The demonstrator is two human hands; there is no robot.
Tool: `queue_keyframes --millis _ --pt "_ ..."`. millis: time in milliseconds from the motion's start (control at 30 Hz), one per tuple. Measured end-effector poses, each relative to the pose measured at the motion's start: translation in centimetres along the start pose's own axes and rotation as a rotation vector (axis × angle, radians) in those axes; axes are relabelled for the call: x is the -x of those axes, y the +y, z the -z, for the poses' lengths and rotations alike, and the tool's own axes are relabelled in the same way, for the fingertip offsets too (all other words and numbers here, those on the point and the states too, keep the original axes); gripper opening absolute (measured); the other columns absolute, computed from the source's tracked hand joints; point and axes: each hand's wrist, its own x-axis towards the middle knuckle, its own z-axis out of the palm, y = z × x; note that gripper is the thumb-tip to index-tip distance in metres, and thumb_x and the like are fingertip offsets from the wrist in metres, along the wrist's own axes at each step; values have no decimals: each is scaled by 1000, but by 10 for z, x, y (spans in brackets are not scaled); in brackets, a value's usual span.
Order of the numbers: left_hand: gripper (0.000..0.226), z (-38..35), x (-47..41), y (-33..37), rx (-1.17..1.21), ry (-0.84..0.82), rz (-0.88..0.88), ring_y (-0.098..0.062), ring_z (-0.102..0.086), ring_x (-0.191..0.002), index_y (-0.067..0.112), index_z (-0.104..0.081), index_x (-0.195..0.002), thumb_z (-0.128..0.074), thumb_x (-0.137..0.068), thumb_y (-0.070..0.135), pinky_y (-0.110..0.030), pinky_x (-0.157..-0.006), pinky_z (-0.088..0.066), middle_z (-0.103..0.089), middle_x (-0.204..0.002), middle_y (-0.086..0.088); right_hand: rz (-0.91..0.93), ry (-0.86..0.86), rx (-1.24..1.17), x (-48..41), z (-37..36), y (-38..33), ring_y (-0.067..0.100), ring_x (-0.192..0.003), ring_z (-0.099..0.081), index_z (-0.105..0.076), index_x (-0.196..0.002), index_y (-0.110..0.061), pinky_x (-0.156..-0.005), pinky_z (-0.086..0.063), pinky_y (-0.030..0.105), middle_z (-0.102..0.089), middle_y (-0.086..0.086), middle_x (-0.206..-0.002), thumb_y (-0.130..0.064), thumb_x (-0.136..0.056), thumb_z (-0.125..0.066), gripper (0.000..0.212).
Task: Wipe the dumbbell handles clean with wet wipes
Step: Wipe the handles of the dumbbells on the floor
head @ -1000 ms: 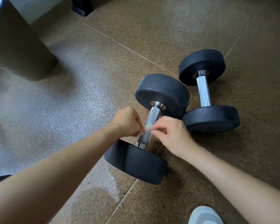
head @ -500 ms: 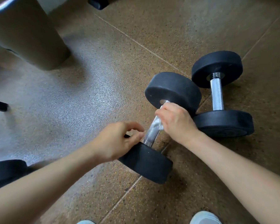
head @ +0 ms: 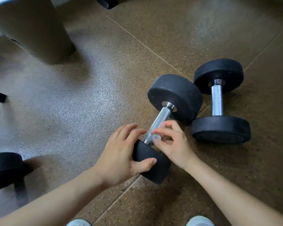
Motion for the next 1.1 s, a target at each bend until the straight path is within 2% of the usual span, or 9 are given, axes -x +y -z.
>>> queue_keyframes --millis 133,267,500,600,733,833,933,1000,1100 --pt "88 3 -1 -5 83 13 18 -8 -34 -132 23 -49 -134 -55 -64 76 -25 -113 -23 -42 -141 8 -128 240 -47 -5 -8 -3 1 -80 -63 -73 -83 -17 -71 -50 16 -64 1 -90 10 -75 -70 28" --pt "89 7 -4 -11 133 -2 50 -2 -34 -131 27 -47 -134 -57 -60 77 -14 -108 -20 -41 -140 13 -341 550 -357 -29 -9 -5 3 -66 -65 -63 -90 -3 -65 -55 22 -67 -7 -68 7 -80 -68 15" --pt "71 9 -7 -21 198 1 72 2 -38 -128 41 -50 -121 -61 -59 75 -21 -106 -28 -43 -136 21 -724 708 -792 -51 -34 9 20 -86 -69 -70 -84 -17 -76 -57 32 -71 9 -94 0 -89 -62 19" --pt "67 10 -8 -21 214 4 74 6 -38 -125 43 -50 -118 -62 -59 73 -11 -104 -25 -44 -131 27 -801 566 -754 -51 -39 12 20 -84 -61 -71 -83 -11 -85 -53 37 -67 6 -87 3 -89 -57 20" --pt "68 10 -9 -25 230 15 64 7 -38 -125 40 -51 -119 -64 -60 71 -7 -102 -23 -41 -129 33 -825 275 -822 -24 -25 -15 12 -66 -51 -66 -85 1 -64 -48 23 -57 9 -76 13 -87 -55 16" --pt "69 11 -10 -27 245 19 67 4 -40 -126 40 -51 -119 -65 -60 71 -17 -104 -28 -43 -130 30 -651 160 -593 -7 -8 -30 10 -67 -60 -72 -74 -5 -66 -51 23 -70 2 -70 5 -82 -69 13" --pt "74 12 -9 -26 251 10 85 4 -38 -126 41 -48 -123 -65 -58 72 -20 -105 -29 -44 -131 27 -79 219 228 -38 6 -24 14 -67 -62 -74 -73 -7 -66 -51 30 -70 5 -70 -8 -86 -65 16" --pt "86 13 -8 -24 239 -9 116 5 -34 -128 39 -43 -131 -64 -56 75 -21 -107 -27 -41 -136 23 230 201 604 -66 5 -21 26 -70 -61 -75 -77 -9 -66 -51 33 -67 8 -76 -8 -85 -55 22" --pt "108 16 -2 -20 185 -12 178 0 -28 -128 32 -36 -141 -60 -50 85 -24 -108 -23 -33 -135 21 380 2 753 -68 -10 -23 27 -63 -58 -73 -68 -13 -63 -51 30 -67 3 -69 -4 -76 -49 26"
